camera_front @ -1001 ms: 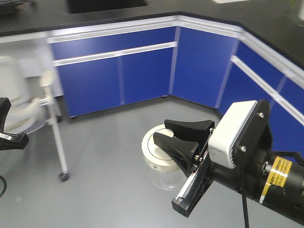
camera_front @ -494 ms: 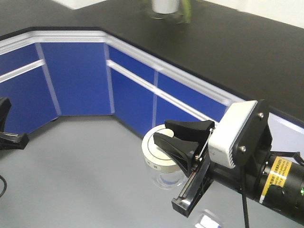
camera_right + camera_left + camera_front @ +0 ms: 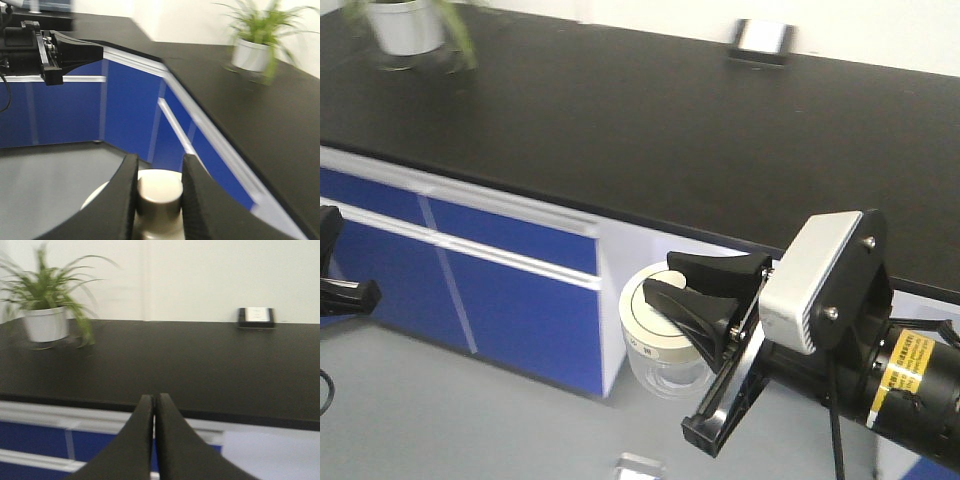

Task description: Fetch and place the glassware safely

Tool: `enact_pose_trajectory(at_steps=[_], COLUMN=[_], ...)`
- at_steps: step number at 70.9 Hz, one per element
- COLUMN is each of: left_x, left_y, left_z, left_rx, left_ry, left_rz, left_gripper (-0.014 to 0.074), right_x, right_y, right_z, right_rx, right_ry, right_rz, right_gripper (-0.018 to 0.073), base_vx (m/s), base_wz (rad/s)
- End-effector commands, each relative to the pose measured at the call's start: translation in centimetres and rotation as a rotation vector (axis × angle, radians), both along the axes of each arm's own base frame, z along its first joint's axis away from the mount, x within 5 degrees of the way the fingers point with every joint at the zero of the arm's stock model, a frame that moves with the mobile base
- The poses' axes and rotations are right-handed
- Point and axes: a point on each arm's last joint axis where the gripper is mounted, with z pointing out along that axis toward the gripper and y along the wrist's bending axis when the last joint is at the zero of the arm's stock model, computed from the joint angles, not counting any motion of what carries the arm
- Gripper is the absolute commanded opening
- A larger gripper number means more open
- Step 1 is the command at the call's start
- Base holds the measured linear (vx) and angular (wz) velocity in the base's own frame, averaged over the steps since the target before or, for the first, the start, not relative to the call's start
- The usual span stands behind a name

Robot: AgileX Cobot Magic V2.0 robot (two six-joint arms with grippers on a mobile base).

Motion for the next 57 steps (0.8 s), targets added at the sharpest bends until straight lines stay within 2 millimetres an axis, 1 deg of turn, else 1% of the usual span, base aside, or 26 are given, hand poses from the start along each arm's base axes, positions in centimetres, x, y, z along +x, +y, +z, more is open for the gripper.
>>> enact_pose_trajectory(at_steps=[1,34,46,57], left_x=[0.10,0.10,0.10,0.10], left_y=[-0.01,-0.01,-0.01,-0.01], left_z=[1.62,1.62,1.62,1.62], left_rx=[-0.025,-0.025,-0.025,-0.025], left_ry=[-0.111,-0.111,-0.111,-0.111], left_rz=[-0.005,-0.005,-0.005,-0.005], left_gripper=[-0.0007,-0.0007,-0.0007,-0.0007], right_x=[-0.39,-0.38,-0.38,-0.38], right_y=[0.15,0.15,0.15,0.15], right_z=[2.14,2.13,2.13,2.13], right_rx=[0.105,0.104,0.104,0.104], right_ry=[-0.071,-0.070,-0.070,-0.070], right_rz=[0.040,0.039,0.039,0.039], right_gripper=[-0.0001,-0.0001,-0.0001,-0.0001], base_vx=[0.16,0.15,0.14,0.15], base_wz=[-0.68,-0.59,-0.38,-0.20])
